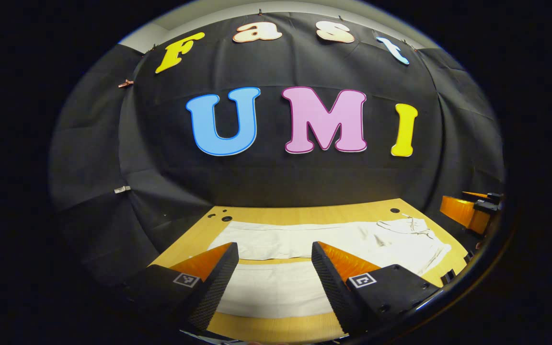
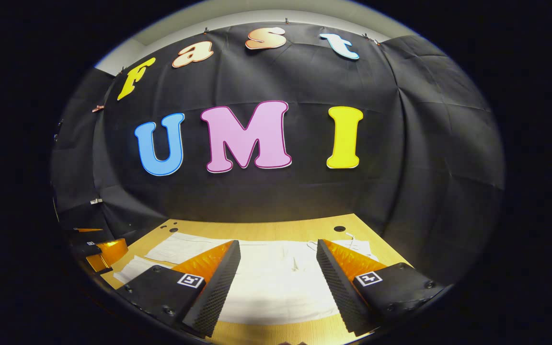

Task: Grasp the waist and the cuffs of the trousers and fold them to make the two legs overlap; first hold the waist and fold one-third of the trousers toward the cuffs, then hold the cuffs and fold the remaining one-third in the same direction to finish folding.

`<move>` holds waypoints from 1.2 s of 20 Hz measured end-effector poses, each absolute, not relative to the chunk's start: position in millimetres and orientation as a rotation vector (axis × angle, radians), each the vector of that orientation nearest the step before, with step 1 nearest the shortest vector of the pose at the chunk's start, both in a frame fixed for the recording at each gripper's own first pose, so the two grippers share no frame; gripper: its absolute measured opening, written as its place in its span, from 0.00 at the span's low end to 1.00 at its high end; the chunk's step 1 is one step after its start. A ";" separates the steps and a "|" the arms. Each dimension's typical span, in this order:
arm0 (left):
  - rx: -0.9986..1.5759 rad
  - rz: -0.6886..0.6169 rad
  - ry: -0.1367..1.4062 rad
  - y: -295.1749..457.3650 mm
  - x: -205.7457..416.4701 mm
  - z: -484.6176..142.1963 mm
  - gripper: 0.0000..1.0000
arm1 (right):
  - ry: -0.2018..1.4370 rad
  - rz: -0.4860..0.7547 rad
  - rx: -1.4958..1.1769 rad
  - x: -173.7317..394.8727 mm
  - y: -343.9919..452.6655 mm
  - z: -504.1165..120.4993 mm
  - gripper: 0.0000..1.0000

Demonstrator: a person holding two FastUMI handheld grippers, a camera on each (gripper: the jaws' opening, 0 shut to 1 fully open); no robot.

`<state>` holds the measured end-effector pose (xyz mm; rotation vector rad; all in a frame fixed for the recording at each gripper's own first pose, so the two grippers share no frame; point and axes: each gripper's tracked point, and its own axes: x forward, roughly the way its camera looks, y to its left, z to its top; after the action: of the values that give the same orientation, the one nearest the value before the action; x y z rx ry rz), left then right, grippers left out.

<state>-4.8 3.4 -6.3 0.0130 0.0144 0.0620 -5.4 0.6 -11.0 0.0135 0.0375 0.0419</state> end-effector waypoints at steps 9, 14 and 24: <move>-0.030 0.137 -0.012 28.1 8.8 3.1 0.97 | -0.022 0.060 -0.011 14.5 -3.3 0.3 0.98; -0.013 0.125 -0.040 31.5 18.7 19.1 0.97 | -0.026 0.064 -0.040 30.4 -20.7 1.2 0.98; -0.041 0.135 -0.017 16.5 32.7 4.4 0.97 | 0.025 0.176 -0.368 65.2 -84.3 -35.4 0.97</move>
<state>32.7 16.5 4.4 -0.0410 -0.0167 0.1345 65.2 -84.3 -35.4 -0.3680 0.0247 0.1758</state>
